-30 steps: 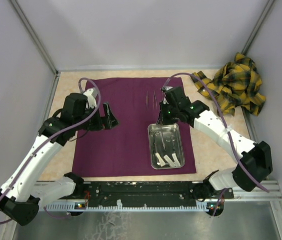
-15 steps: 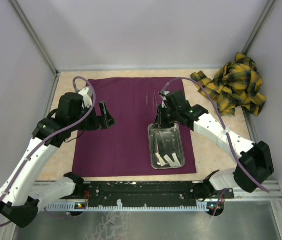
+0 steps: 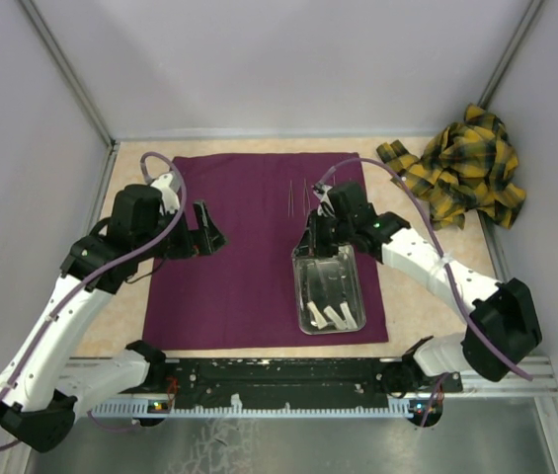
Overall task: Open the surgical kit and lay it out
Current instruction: Place the medical item in the surgical kit.
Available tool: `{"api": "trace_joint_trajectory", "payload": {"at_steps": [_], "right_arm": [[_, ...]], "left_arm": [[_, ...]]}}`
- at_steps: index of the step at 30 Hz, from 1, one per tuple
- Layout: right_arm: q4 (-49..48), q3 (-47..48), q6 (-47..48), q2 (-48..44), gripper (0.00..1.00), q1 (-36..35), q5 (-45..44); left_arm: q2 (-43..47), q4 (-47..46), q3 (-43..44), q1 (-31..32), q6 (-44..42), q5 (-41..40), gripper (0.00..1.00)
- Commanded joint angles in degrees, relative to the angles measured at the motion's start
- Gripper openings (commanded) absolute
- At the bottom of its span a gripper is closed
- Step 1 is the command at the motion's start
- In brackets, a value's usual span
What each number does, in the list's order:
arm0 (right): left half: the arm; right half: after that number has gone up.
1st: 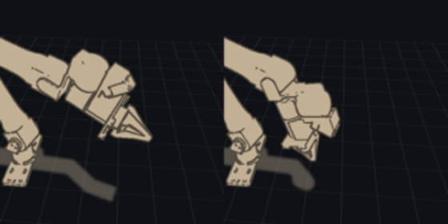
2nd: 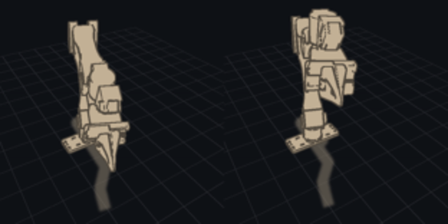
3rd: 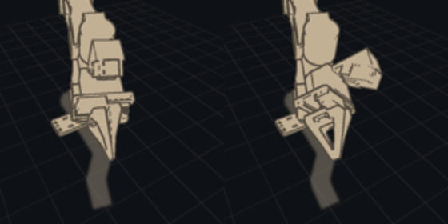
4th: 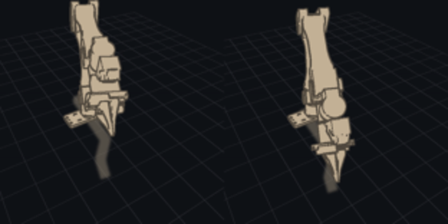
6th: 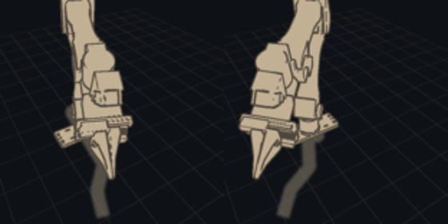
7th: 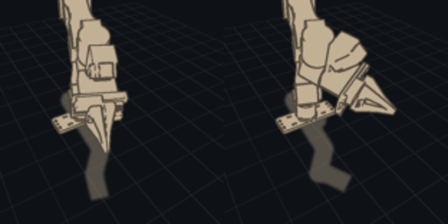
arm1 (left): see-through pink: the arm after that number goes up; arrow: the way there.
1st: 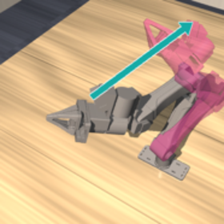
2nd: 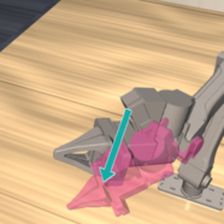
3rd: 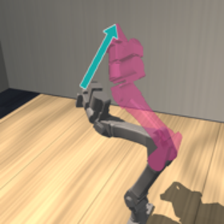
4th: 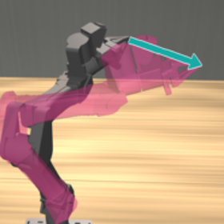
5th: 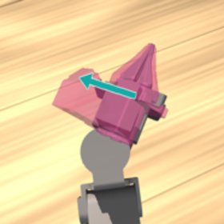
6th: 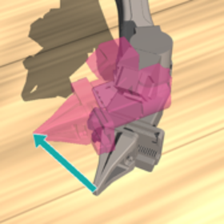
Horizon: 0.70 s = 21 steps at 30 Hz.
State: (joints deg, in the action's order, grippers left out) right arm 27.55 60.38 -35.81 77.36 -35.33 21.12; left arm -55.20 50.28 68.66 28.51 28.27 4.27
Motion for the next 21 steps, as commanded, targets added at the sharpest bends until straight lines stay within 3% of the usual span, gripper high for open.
{"api": "trace_joint_trajectory", "payload": {"at_steps": [1,13,21], "right_arm": [[-6.98,-1.17,-4.67,-1.51,0.0,0.61,4.8],[-15.15,-0.92,-12.33,5.41,0.0,0.57,7.86],[-13.24,3.97,-14.04,10.09,0.0,-1.6,3.11]], "left_arm": [[0.86,0.21,1.52,0.17,-0.6,-0.7,1.0],[2.94,1.59,3.49,0.21,-1.63,-1.84,1.0],[4.21,2.47,5.7,0.14,-1.97,-2.23,1.0]]}}
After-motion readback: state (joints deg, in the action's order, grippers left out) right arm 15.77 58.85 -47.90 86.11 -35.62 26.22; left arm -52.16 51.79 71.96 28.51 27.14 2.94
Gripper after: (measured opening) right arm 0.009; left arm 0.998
